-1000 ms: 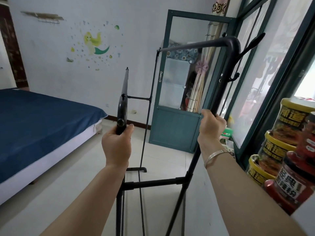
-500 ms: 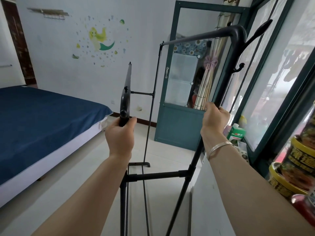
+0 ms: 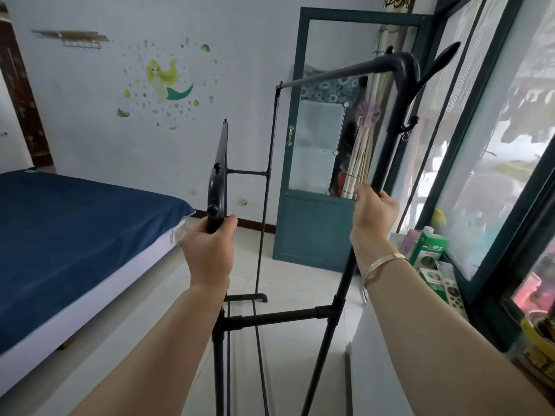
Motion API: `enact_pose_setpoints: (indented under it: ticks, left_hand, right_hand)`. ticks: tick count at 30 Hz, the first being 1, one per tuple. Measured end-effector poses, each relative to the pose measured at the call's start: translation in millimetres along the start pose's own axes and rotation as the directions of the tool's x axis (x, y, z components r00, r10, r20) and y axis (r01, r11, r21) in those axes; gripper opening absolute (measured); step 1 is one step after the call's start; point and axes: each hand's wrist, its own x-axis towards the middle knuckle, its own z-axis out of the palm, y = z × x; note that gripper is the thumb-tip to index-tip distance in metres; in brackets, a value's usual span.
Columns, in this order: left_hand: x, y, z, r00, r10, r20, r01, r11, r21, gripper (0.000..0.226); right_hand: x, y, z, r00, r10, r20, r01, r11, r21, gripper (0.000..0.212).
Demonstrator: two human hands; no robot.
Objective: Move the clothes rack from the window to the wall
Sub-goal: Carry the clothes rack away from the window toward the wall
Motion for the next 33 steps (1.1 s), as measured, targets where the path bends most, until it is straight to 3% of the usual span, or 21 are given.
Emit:
enact_pose_setpoints:
  ticks: [12, 33]
  left_hand:
    - [44.2, -22.9, 12.7, 1.0, -0.004, 0.013, 0.004, 1.0, -0.011, 0.037]
    - [142.9, -92.1, 99.6, 0.995, 0.011, -0.095, -0.006, 0.999, 0.053, 0.034]
  right_hand:
    - [33.1, 17.9, 35.9, 1.0, 0.006, -0.007, -0.006, 1.0, -0.005, 0.041]
    - [173.4, 71.1, 105.3, 0.997, 0.041, 0.068, -0.041, 0.999, -0.001, 0.04]
